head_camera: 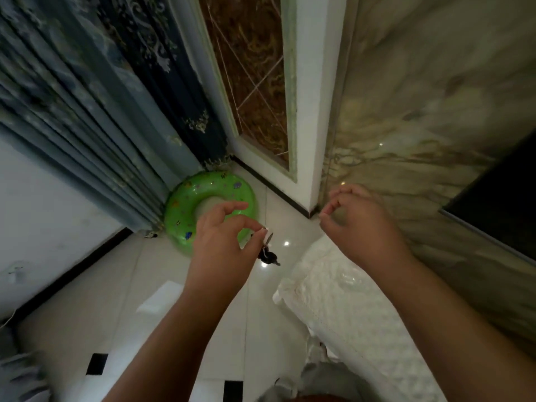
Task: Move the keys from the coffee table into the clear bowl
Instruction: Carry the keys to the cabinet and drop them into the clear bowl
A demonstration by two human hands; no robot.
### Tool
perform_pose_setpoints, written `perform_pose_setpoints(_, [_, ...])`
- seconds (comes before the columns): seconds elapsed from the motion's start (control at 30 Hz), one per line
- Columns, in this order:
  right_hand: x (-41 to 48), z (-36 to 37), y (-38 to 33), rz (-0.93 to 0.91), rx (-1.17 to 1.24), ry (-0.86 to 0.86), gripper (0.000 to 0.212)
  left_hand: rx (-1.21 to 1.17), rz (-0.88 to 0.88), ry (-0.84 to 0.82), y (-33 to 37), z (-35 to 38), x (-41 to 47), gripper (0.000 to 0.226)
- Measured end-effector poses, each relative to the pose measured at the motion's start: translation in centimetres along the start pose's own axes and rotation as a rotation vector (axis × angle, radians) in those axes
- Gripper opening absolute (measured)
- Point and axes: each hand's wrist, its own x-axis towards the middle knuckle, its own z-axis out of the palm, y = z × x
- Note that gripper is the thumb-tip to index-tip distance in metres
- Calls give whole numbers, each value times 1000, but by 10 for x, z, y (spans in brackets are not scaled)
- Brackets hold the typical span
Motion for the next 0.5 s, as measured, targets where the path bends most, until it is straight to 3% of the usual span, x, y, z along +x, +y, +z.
perform_pose_setpoints(0.5, [34,7,78,347,-33,176,7,-94,229,-204,20,93,116,4])
